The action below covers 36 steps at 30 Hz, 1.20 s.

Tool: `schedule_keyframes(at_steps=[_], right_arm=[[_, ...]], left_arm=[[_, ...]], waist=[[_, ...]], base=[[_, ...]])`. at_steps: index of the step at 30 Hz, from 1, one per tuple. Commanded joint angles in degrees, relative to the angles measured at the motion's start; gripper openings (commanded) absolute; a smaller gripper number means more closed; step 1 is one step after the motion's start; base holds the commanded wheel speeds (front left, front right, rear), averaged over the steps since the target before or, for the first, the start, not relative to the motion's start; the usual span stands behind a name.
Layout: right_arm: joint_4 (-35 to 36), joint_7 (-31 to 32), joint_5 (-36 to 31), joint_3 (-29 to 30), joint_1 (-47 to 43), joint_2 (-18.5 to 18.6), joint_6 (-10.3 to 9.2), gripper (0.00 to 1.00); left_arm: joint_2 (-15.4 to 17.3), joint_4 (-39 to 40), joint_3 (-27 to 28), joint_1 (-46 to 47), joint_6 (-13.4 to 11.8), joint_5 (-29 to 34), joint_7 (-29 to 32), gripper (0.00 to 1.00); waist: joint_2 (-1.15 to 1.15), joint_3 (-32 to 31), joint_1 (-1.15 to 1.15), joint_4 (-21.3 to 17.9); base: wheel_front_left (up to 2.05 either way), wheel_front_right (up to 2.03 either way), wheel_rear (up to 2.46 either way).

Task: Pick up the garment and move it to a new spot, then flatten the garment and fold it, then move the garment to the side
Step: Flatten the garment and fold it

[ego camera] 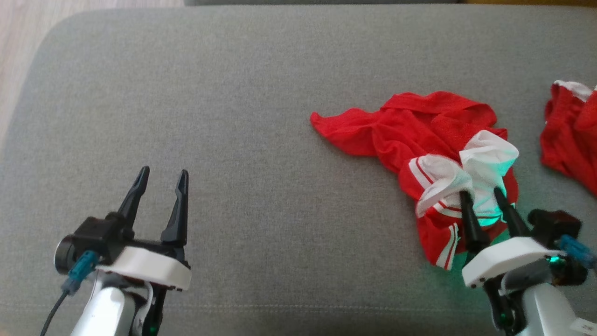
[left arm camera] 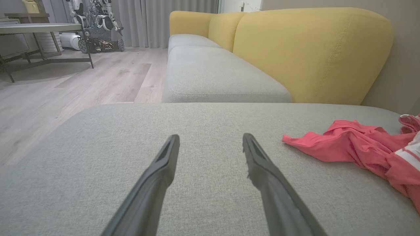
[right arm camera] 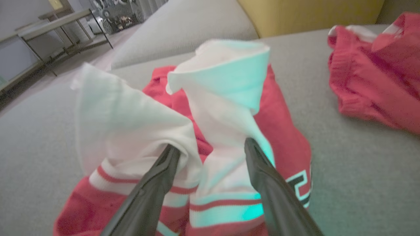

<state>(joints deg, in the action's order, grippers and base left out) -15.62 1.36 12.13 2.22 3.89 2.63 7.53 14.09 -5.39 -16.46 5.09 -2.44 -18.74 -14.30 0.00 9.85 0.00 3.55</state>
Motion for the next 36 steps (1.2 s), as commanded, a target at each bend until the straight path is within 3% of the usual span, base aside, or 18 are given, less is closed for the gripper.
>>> schedule_keyframes(at_steps=[1,21,36], right_arm=[[3.7,-1.6,0.6,-1.4,1.1,0.2,-0.04,1.00],[19.5,1.6,0.3,-0.1,-8.4,0.2,-0.04,1.00],[22.1,3.2,0.2,-0.5,-9.3,0.2,-0.04,1.00]], left_arm=[[0.9,1.4,2.3,0.9,0.2,0.5,-0.7,1.00],[2.0,3.8,1.8,-5.0,-2.1,0.2,0.6,1.00],[3.0,5.0,1.0,-3.9,-2.5,0.5,2.1,1.00]], waist=[[0.00,-1.0,0.00,-0.3],[0.00,-8.8,0.00,-0.6],[0.00,-8.3,0.00,-1.0]], base=[[0.00,0.00,0.00],[0.00,0.00,0.00],[0.00,0.00,0.00]])
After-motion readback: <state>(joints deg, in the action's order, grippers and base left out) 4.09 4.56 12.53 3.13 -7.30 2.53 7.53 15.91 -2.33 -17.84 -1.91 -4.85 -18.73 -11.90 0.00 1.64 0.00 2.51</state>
